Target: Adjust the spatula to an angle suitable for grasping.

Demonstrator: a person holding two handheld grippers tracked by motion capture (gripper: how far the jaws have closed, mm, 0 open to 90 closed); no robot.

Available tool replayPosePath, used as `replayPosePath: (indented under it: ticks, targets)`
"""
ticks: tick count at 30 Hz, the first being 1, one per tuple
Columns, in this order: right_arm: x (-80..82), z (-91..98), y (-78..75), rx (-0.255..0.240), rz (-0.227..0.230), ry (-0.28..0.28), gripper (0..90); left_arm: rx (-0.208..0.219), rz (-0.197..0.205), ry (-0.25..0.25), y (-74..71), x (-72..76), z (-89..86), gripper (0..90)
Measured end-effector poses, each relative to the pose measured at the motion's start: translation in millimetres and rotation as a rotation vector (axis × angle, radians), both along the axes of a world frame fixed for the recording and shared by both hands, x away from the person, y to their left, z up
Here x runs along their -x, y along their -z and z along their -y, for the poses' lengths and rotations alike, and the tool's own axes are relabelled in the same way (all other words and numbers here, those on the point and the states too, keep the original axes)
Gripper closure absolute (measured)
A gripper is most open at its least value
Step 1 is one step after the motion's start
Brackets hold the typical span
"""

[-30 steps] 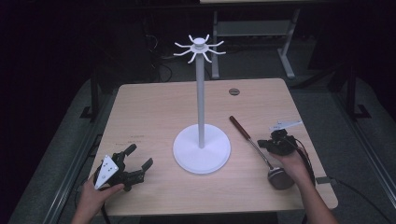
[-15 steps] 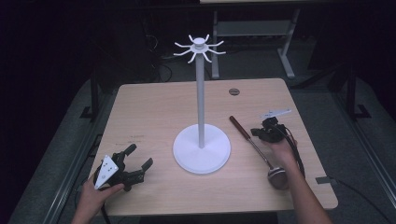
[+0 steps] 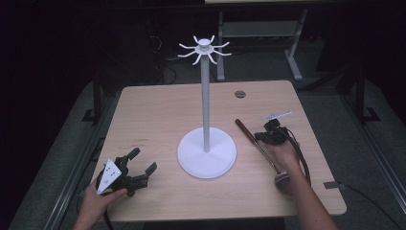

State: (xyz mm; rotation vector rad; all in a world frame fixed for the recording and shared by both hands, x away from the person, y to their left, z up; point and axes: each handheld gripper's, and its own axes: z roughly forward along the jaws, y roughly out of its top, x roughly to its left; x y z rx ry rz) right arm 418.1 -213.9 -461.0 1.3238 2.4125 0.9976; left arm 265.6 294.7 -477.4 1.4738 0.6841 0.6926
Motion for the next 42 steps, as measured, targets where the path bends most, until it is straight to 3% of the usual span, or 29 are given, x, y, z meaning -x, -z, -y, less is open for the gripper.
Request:
replayPosePath:
  ticks: [33,38,42]
  targets:
    - [12.9,-22.2,-0.1,0.005,-0.018,-0.134,89.7,-0.001,0.0,0.003,0.0,0.1,0.1,13.7]
    - [14.1,-20.2,-4.7,0.006,-0.012,-0.117,89.6,-0.001,0.001,0.004,0.1,0.1,0.0,13.7]
    - [14.8,-18.2,-15.9,0.016,-0.023,-0.086,82.8,0.001,0.0,0.004,0.0,0.0,-0.2,13.7]
